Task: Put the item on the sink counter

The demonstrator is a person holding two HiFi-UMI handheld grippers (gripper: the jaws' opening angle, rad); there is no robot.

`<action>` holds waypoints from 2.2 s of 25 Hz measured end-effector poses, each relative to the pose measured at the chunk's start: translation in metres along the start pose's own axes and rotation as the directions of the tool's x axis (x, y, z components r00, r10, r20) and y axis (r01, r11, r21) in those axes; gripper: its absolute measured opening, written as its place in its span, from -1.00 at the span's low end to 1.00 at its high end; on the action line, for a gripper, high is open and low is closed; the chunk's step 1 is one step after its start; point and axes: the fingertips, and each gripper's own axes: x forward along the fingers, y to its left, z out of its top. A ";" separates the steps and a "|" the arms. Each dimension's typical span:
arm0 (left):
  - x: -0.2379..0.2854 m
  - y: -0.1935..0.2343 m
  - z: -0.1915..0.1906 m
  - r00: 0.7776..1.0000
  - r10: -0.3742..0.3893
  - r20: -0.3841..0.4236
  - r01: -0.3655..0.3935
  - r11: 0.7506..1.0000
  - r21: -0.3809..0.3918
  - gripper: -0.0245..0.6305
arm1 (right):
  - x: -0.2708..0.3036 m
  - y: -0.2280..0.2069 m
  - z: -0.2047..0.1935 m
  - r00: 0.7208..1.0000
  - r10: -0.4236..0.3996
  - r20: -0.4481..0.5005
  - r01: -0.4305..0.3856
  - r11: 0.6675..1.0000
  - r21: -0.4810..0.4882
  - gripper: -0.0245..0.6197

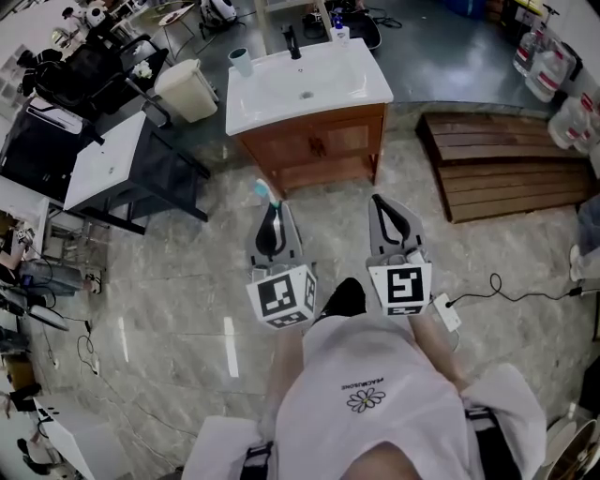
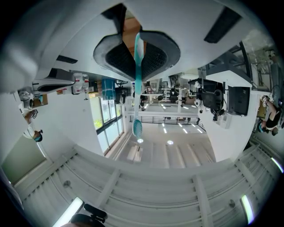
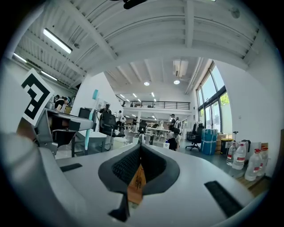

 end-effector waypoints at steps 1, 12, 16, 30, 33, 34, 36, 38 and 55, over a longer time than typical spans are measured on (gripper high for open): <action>0.001 0.003 -0.002 1.000 0.005 -0.003 -0.005 1.000 -0.003 -0.77 | 0.001 0.000 -0.001 1.000 -0.001 0.002 0.001 1.000 0.005 -0.89; 0.075 0.028 -0.005 1.000 0.003 0.025 -0.002 0.999 -0.035 -0.77 | 0.061 -0.013 0.003 0.999 0.016 0.039 -0.013 0.997 -0.078 -0.89; 0.129 0.039 0.001 0.999 -0.018 0.050 0.020 0.999 -0.045 -0.77 | 0.104 -0.023 0.001 1.000 -0.003 0.020 0.005 0.997 -0.074 -0.89; 0.320 0.106 0.010 0.996 -0.036 0.084 0.038 0.999 -0.033 -0.77 | 0.308 -0.074 0.029 0.994 -0.050 0.096 0.052 0.998 -0.019 -0.89; 0.376 0.124 0.023 0.994 -0.046 0.103 0.048 0.999 -0.014 -0.77 | 0.365 -0.088 0.043 0.989 -0.052 0.135 0.055 0.998 -0.015 -0.89; 0.395 0.130 0.028 0.992 -0.049 0.114 0.050 0.999 -0.012 -0.77 | 0.384 -0.091 0.048 0.988 -0.051 0.147 0.055 0.998 -0.022 -0.89; 0.429 0.142 0.040 0.989 -0.055 0.135 0.057 0.998 -0.012 -0.77 | 0.419 -0.097 0.058 0.986 -0.052 0.160 0.059 0.997 -0.042 -0.89; 0.457 0.153 0.051 0.987 -0.065 0.145 0.067 0.998 -0.010 -0.77 | 0.449 -0.100 0.067 0.984 -0.057 0.169 0.069 0.996 -0.065 -0.89; 0.524 0.214 0.026 0.997 0.072 -0.001 -0.072 0.997 -0.039 -0.77 | 0.557 -0.091 0.047 0.996 0.065 0.054 -0.065 0.998 -0.001 -0.89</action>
